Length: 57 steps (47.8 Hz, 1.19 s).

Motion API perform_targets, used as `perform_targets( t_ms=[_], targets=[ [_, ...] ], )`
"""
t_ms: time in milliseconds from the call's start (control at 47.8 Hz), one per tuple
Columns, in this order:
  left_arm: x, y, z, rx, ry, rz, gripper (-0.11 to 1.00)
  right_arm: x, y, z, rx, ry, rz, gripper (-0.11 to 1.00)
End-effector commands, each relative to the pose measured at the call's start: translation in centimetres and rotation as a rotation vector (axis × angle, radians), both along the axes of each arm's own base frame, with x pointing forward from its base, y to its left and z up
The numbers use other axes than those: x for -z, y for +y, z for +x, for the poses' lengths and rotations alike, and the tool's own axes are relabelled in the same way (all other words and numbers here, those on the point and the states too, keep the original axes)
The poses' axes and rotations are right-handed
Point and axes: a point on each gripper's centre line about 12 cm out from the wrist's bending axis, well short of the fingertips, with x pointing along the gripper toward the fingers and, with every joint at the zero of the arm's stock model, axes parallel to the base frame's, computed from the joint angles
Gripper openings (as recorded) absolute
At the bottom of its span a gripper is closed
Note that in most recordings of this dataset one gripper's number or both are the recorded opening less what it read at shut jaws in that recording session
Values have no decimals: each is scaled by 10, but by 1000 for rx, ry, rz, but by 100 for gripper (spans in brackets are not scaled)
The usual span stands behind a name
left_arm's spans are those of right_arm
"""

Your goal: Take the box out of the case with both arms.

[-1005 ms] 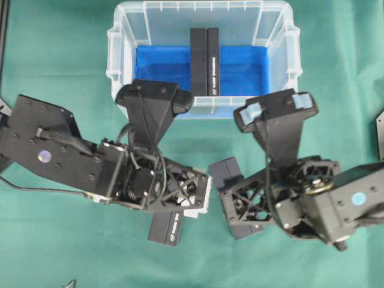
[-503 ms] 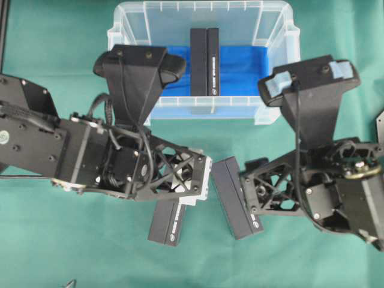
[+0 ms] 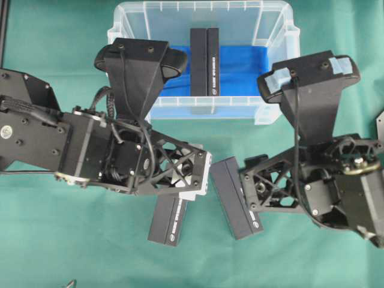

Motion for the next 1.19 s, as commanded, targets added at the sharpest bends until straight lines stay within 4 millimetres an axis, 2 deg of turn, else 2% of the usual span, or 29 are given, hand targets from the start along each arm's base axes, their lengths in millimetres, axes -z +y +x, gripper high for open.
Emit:
perform_targets(
  t_ms=[0,607,796,921,1173],
  targets=[
    [-14,3,-4,0,-35,-3,81,-18,-4,-5,4,-64,19,95],
    [-14,1,-5,6,-36,-4,81,-17,-2,-4,-3,-66,21,95],
    [-13,-2,-7,15,-32,-2,81,-18,0,-13,-12,-26,13,95],
    [-12,-5,-16,24,-23,-1,81,-19,3,-26,-26,29,6,94],
    [-15,-5,-56,20,-6,-8,81,-21,0,-56,-47,63,-3,92]
  ],
)
